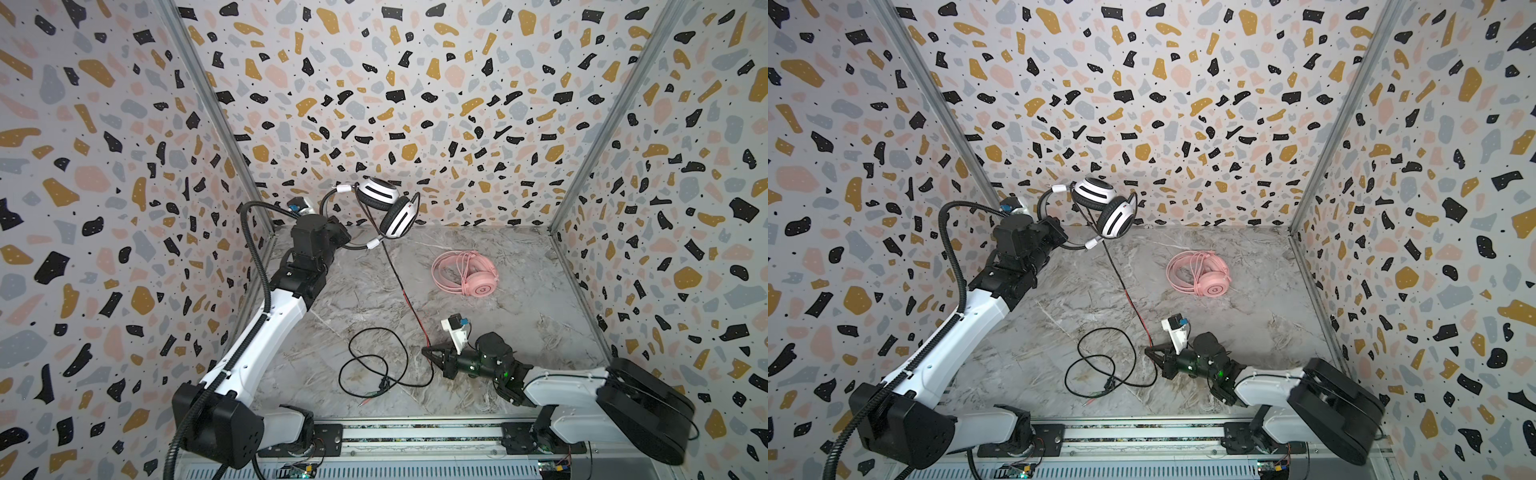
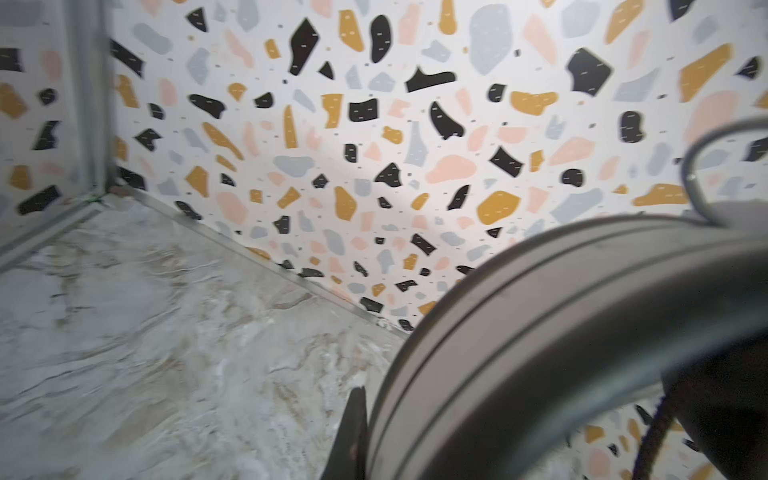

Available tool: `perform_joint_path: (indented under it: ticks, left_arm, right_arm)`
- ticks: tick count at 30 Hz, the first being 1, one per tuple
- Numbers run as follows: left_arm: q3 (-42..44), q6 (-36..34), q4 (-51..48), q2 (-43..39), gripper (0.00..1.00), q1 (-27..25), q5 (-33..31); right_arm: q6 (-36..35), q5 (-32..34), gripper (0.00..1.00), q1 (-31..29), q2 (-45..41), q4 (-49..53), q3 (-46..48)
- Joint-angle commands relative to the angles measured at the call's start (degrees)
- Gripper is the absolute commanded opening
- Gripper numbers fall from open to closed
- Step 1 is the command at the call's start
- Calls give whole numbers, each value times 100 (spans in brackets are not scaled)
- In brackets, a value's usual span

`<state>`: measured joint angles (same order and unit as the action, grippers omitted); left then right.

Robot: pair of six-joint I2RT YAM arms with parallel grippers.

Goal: Wrap the headphones
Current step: 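Raise the white headset with the left gripper while the right grasps the cable lower down, then lift the black cable with the right gripper toward the headset while the left lowers it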

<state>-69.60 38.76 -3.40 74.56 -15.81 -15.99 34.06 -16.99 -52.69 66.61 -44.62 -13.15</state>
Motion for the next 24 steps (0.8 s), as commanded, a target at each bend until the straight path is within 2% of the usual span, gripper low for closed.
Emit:
perform_joint_path:
  ticks: [1, 7, 12, 14, 18, 22, 24]
  left_arm:
    - [125, -163, 941, -232, 0, 26, -1039]
    - [499, -298, 1134, -107, 0, 27, -1470]
    - [479, -533, 842, 131, 0, 10, -1419]
    - [483, -758, 677, 200, 0, -100, -1475]
    - [442, -1360, 118, 296, 0, -766, -2264]
    - [530, -2338, 0, 500, 0, -1500, -3279]
    - [426, -2699, -346, 683, 0, -1644, -3323]
  right_arm:
    - [-404, 1012, 6, -273, -1088, 2193, -42]
    - [-412, 1266, 6, -420, -2645, 3764, -410]
    - [-823, 1163, 6, -490, -2686, 4833, -1154]
    - [-971, 1372, 6, -593, -2655, 5148, -1464]
    - [-1254, 1732, 7, -611, -2600, 5612, -2132]
    - [-1616, 2232, 8, -601, -2676, 5871, -2710]
    - [-1799, 2402, 8, -514, -2704, 5995, -3013]
